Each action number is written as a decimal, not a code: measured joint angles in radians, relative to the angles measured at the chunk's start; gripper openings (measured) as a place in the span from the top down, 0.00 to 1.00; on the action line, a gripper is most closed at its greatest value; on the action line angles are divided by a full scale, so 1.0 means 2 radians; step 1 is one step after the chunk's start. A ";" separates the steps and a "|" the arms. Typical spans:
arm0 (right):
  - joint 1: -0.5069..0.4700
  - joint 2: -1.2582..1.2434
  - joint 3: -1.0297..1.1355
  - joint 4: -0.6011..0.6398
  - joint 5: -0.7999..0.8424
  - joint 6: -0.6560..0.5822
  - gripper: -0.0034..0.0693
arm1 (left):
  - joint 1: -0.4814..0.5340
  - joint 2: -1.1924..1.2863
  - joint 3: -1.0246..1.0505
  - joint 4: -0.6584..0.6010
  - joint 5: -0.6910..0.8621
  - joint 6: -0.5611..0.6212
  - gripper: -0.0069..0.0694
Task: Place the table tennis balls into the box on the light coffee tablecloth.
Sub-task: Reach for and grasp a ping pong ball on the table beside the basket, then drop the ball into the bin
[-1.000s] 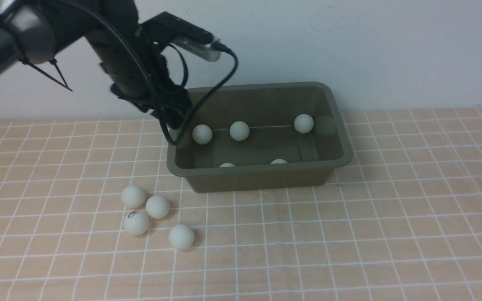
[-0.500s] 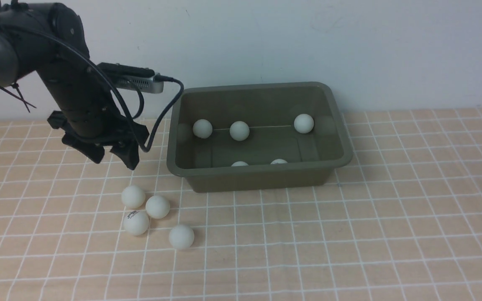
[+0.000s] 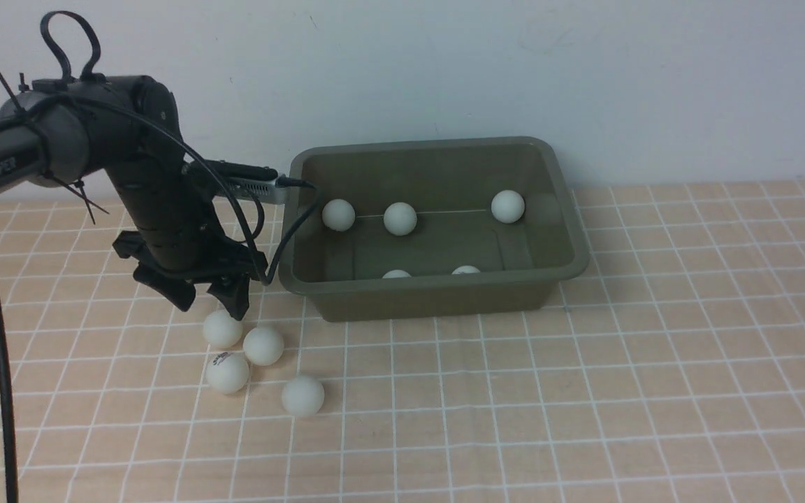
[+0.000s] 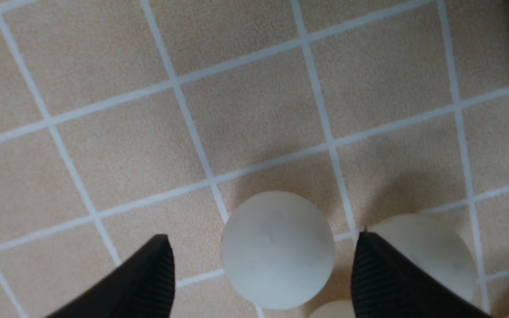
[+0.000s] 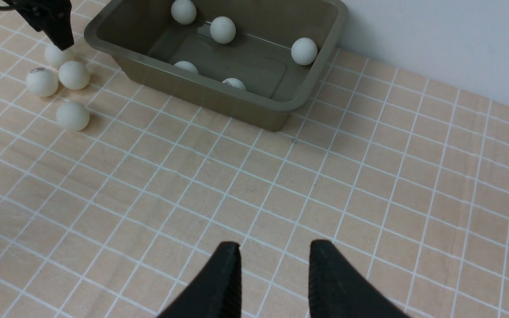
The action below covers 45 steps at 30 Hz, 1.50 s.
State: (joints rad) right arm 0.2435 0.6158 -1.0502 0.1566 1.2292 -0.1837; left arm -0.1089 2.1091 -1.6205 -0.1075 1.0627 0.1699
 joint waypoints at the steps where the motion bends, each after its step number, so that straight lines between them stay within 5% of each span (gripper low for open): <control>1: 0.000 0.000 0.000 0.000 0.000 0.000 0.66 | 0.000 0.002 0.000 0.000 0.000 0.000 0.32; 12: 0.000 0.000 0.000 0.000 0.000 0.000 0.66 | 0.000 0.025 0.000 0.000 -0.002 0.000 0.33; 18: 0.000 0.000 0.000 0.000 0.000 0.000 0.66 | 0.000 0.025 0.000 0.000 -0.012 0.000 0.50; 23: 0.000 0.000 0.000 0.000 0.000 0.000 0.66 | 0.000 0.025 0.000 0.002 -0.012 0.000 0.50; 33: 0.000 0.000 0.000 0.000 0.000 0.000 0.66 | -0.002 0.025 -0.116 0.096 0.074 -0.004 0.50; 37: 0.000 0.000 0.000 0.000 0.000 0.000 0.66 | -0.004 0.024 -0.185 0.054 0.079 -0.012 0.50; 42: 0.000 0.000 0.000 0.000 0.000 0.000 0.66 | -0.049 0.024 -0.240 -0.086 0.077 0.011 0.50; 45: 0.000 0.000 0.000 0.000 0.000 0.000 0.66 | -0.074 0.026 -0.241 -0.095 0.067 0.028 0.50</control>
State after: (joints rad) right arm 0.2435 0.6158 -1.0499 0.1556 1.2292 -0.1840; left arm -0.2574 2.1610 -2.1019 -0.2983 1.1971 0.2265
